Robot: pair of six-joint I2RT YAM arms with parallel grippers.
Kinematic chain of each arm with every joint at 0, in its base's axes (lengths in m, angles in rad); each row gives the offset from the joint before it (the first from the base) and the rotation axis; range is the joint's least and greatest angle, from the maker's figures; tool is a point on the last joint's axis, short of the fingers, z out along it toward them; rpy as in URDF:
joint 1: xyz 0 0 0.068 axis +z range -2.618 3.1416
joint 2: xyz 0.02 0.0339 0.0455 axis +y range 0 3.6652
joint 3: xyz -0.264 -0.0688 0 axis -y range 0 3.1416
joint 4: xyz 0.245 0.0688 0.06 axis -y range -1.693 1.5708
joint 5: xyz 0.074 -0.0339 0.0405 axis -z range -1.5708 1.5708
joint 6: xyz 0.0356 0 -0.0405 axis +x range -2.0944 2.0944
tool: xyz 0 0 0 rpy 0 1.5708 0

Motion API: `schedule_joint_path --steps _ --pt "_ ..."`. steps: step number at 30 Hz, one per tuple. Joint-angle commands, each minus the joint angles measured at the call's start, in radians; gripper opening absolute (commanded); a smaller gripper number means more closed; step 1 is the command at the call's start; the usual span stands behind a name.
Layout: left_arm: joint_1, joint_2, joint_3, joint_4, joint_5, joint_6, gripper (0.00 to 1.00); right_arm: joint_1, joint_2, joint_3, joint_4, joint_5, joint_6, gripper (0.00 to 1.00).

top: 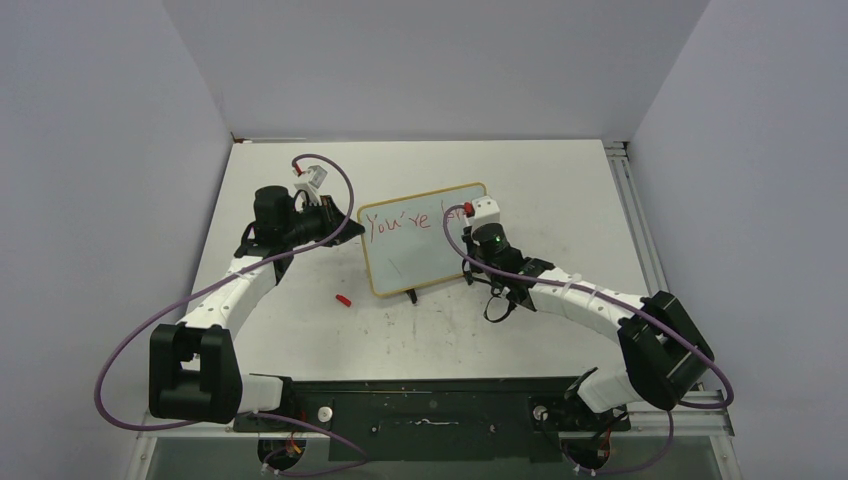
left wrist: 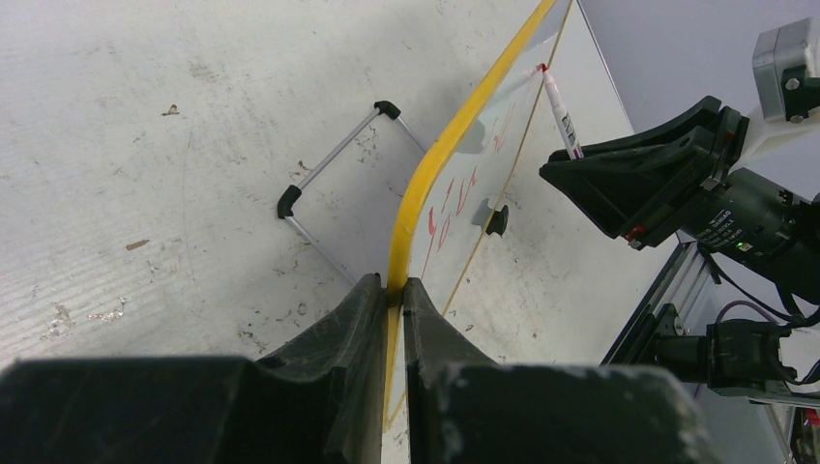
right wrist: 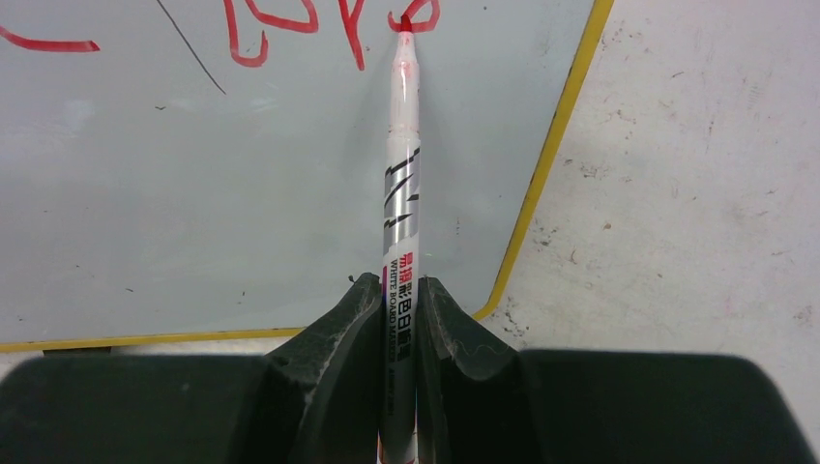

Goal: Write a sentence on the whiteboard

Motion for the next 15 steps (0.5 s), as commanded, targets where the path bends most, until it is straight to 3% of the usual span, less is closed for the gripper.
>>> schedule_joint_path --steps 1,15 --pt "0.006 -0.034 0.015 0.029 0.010 0.011 0.00 0.013 0.004 -0.016 0.034 -0.010 0.002 0.05" --pt "0.006 -0.036 0.015 0.029 0.014 0.010 0.00 0.011 -0.007 -0.027 0.010 0.060 0.033 0.05"
